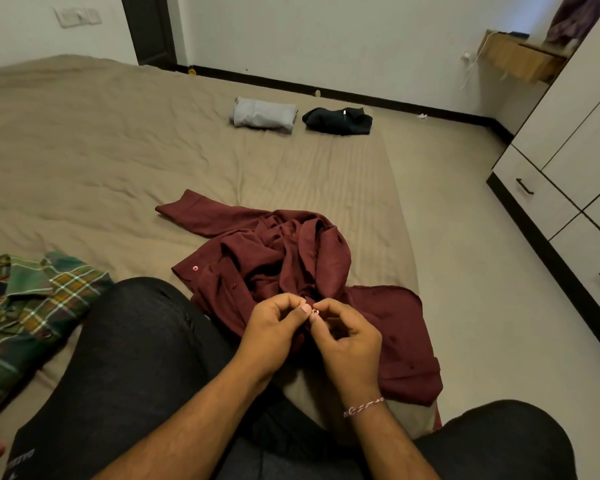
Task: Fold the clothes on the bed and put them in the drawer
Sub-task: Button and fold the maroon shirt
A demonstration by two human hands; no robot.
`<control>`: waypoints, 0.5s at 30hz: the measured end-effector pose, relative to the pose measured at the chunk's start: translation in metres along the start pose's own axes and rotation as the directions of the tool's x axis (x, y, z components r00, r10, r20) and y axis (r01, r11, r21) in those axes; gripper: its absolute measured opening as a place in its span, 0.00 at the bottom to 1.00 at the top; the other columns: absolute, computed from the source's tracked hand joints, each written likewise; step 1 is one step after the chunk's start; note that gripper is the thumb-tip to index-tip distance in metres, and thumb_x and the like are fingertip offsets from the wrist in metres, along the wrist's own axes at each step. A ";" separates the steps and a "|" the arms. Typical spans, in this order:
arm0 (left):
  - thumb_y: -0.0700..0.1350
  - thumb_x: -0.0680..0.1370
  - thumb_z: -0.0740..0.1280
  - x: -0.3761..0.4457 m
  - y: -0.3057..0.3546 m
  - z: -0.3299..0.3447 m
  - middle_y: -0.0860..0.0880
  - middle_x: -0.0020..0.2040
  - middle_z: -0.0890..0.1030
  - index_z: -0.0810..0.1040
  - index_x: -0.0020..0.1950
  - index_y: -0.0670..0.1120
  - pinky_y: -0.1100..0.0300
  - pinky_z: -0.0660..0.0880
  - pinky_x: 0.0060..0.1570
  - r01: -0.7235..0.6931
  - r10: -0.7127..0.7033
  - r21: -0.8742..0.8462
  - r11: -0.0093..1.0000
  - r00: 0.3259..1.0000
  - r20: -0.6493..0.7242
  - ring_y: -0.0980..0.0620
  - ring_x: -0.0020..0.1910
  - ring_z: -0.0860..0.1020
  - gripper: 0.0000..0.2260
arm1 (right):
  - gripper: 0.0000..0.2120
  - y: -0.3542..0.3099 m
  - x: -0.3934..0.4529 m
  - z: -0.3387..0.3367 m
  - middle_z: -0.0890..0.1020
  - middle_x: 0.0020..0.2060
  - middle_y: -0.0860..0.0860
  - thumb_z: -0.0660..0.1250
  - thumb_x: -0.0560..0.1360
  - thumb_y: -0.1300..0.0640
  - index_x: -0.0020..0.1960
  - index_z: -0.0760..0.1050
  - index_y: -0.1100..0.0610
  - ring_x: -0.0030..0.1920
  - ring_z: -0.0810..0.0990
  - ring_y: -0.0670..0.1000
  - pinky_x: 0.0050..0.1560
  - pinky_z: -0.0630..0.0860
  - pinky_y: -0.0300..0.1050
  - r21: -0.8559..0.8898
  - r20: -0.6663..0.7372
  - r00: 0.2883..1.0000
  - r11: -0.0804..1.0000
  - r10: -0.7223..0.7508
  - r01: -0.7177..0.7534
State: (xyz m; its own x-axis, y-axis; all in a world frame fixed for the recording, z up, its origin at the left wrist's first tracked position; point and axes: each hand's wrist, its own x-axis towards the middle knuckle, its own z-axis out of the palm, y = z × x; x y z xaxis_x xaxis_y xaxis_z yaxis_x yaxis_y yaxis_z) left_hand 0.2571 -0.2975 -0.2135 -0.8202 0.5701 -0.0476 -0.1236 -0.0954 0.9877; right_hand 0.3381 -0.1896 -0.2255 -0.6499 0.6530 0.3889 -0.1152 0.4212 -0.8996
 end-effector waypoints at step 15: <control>0.51 0.81 0.69 0.011 0.010 -0.002 0.51 0.49 0.84 0.82 0.57 0.53 0.56 0.79 0.53 -0.202 0.163 0.275 0.940 0.974 0.158 0.55 0.48 0.81 0.07 | 0.03 0.011 0.024 -0.010 0.81 0.46 0.50 0.66 0.82 0.52 0.55 0.75 0.50 0.46 0.82 0.58 0.48 0.81 0.59 0.133 0.197 0.976 0.984 0.088 -0.115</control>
State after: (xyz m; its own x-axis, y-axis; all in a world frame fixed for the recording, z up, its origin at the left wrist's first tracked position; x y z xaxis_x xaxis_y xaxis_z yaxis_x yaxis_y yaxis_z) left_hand 0.2463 -0.2937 -0.2040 -0.7303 0.6689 0.1387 0.2035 0.0192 0.9789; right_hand 0.3292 -0.1630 -0.2240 -0.7927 0.5506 0.2615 -0.1382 0.2555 -0.9569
